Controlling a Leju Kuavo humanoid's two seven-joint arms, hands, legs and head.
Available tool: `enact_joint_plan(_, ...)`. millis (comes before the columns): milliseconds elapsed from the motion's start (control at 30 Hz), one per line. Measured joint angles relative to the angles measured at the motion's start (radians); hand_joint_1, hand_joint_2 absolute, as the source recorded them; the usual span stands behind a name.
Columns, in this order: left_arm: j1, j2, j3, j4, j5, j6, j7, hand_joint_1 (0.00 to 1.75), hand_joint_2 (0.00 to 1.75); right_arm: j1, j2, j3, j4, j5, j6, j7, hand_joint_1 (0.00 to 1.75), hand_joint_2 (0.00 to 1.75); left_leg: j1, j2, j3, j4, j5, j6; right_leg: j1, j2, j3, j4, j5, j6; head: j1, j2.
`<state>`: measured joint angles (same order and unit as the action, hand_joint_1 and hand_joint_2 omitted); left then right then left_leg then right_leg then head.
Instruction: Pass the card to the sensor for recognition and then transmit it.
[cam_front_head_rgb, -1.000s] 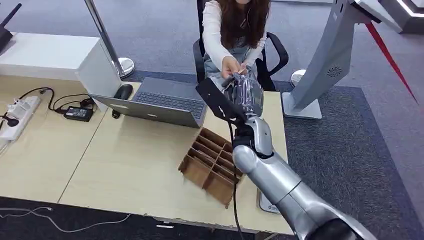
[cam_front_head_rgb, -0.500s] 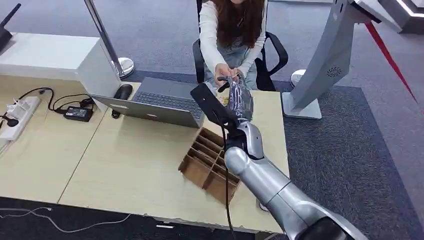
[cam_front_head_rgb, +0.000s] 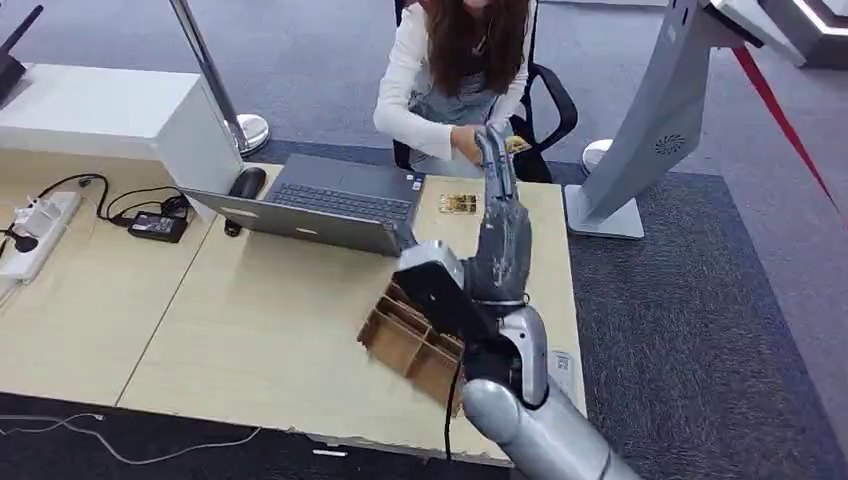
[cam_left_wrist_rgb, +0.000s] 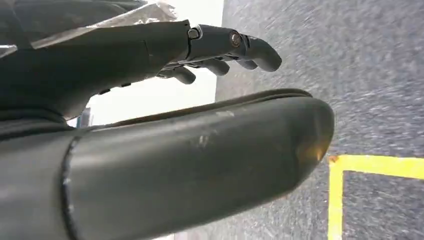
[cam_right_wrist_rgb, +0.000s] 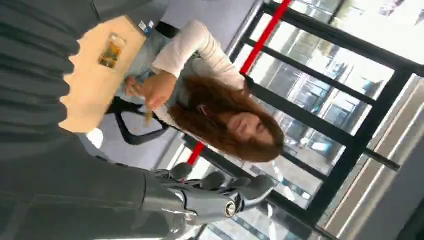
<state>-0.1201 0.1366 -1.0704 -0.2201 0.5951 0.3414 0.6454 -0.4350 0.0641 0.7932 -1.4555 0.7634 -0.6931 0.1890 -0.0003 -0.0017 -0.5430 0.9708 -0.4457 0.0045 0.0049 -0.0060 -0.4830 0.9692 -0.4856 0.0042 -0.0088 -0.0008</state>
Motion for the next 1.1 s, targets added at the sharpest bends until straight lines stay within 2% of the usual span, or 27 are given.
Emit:
enact_joint_plan(133, 0.002, -0.007, 0.003, 0.0, 0.007, 0.006, 0.027, 0.0, 0.0, 0.229, -0.046, -0.08, -0.171, -0.152, 0.0, -0.183, 0.0, 1.75, -0.001, 0.001, 0.0, 0.0, -0.001, 0.0, 0.0, 0.002, 0.0, 0.0, 0.0, 0.0, 0.0, 0.0)
enact_joint_plan(267, 0.002, -0.016, 0.01, 0.0, 0.005, 0.008, 0.045, 0.0, 0.0, 0.368, -0.063, -0.149, -0.245, -0.253, 0.0, -0.288, 0.0, 1.75, -0.001, 0.001, 0.0, 0.0, -0.001, 0.0, 0.0, 0.003, 0.0, 0.0, 0.0, 0.0, 0.0, 0.0)
enact_joint_plan(367, 0.0, -0.024, 0.014, -0.001, -0.002, 0.009, 0.045, 0.0, 0.0, 0.428, -0.065, -0.174, -0.276, -0.263, 0.002, -0.317, 0.0, 1.75, 0.0, 0.001, 0.0, 0.0, -0.001, 0.0, 0.0, 0.003, 0.0, 0.0, 0.0, 0.0, 0.0, 0.0)
enact_joint_plan(700, -0.002, -0.043, 0.027, -0.007, 0.034, 0.051, 0.026, 0.0, 0.0, 0.497, -0.065, -0.205, -0.293, -0.275, 0.002, -0.316, 0.0, 1.75, 0.0, 0.001, 0.0, 0.0, 0.0, -0.001, 0.001, 0.002, 0.0, 0.0, 0.001, -0.001, 0.0, 0.0)
enact_joint_plan(867, -0.003, -0.047, 0.034, -0.007, 0.022, 0.016, 0.045, 0.0, 0.0, 0.507, -0.062, -0.215, -0.295, -0.197, 0.002, -0.312, 0.0, 1.75, 0.0, 0.001, 0.001, 0.0, 0.0, -0.001, 0.001, 0.002, 0.0, 0.0, 0.001, -0.001, 0.0, 0.0)
enact_joint_plan(1000, -0.008, -0.054, 0.034, 0.004, 0.027, -0.032, 0.046, 0.0, 0.0, 0.517, -0.063, -0.217, -0.295, -0.15, 0.002, -0.251, 0.0, 1.75, 0.0, 0.001, 0.0, 0.0, 0.0, -0.001, 0.001, 0.002, 0.001, 0.0, 0.001, -0.001, 0.0, 0.0)
enact_joint_plan(1100, -0.013, -0.059, 0.034, 0.016, 0.045, -0.044, 0.046, 0.0, 0.0, 0.516, -0.075, -0.217, -0.288, -0.144, 0.002, -0.169, 0.0, 1.75, 0.0, 0.001, 0.0, 0.0, 0.0, -0.001, 0.001, 0.002, 0.001, 0.0, 0.001, -0.001, 0.0, 0.0)
